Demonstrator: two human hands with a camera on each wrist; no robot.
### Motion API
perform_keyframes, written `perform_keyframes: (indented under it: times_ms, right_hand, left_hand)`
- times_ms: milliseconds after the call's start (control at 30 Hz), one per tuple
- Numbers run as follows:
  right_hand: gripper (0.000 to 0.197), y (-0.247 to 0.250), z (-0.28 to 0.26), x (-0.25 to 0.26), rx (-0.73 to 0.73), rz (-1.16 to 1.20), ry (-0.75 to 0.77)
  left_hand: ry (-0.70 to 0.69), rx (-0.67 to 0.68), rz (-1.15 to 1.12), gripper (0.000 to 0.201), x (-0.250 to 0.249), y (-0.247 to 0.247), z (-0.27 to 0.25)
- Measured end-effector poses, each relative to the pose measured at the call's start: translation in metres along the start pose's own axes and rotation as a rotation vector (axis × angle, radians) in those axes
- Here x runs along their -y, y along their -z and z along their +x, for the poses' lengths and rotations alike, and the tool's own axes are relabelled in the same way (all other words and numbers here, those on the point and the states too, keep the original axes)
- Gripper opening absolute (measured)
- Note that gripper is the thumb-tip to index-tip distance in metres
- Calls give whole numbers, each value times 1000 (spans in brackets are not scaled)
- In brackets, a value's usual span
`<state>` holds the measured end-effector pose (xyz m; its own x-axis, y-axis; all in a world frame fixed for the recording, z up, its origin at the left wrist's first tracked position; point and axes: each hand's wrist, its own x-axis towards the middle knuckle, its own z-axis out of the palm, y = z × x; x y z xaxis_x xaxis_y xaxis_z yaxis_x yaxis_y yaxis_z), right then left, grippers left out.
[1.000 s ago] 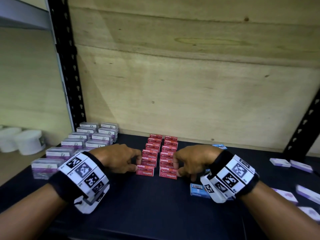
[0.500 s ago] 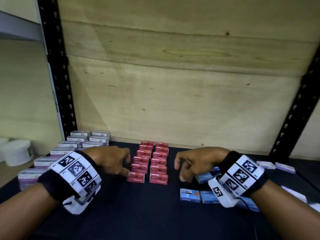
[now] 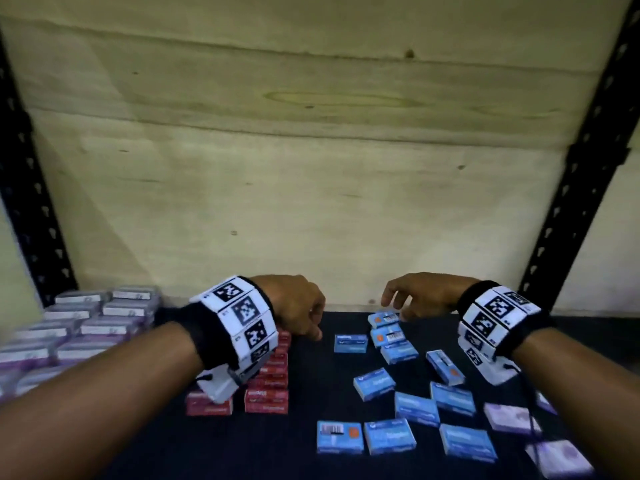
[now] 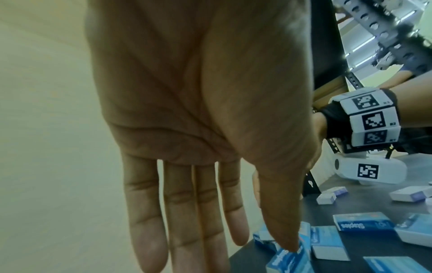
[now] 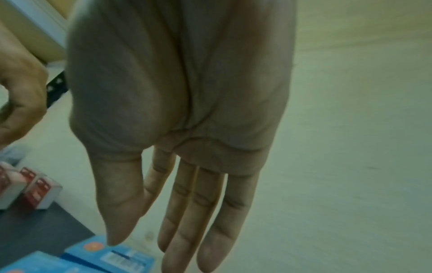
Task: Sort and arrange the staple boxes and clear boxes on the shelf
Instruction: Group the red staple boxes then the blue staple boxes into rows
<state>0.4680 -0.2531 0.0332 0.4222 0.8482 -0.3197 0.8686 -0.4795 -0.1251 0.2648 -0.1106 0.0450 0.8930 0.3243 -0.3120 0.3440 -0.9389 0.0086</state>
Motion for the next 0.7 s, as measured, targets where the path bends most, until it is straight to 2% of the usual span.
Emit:
perform_keyframes:
  times_ms: [233, 433, 700]
  right_hand:
    - [51, -7, 30, -13, 57, -68, 75]
    - [36, -15, 42, -16, 47, -118, 150]
    - [38, -19, 42, -17, 38, -135, 194]
  left_hand:
    - [-74, 114, 37, 44, -25, -5, 51]
    - [-92, 104, 57, 31, -30, -8, 71]
    - [-76, 47, 105, 26, -23, -6, 79]
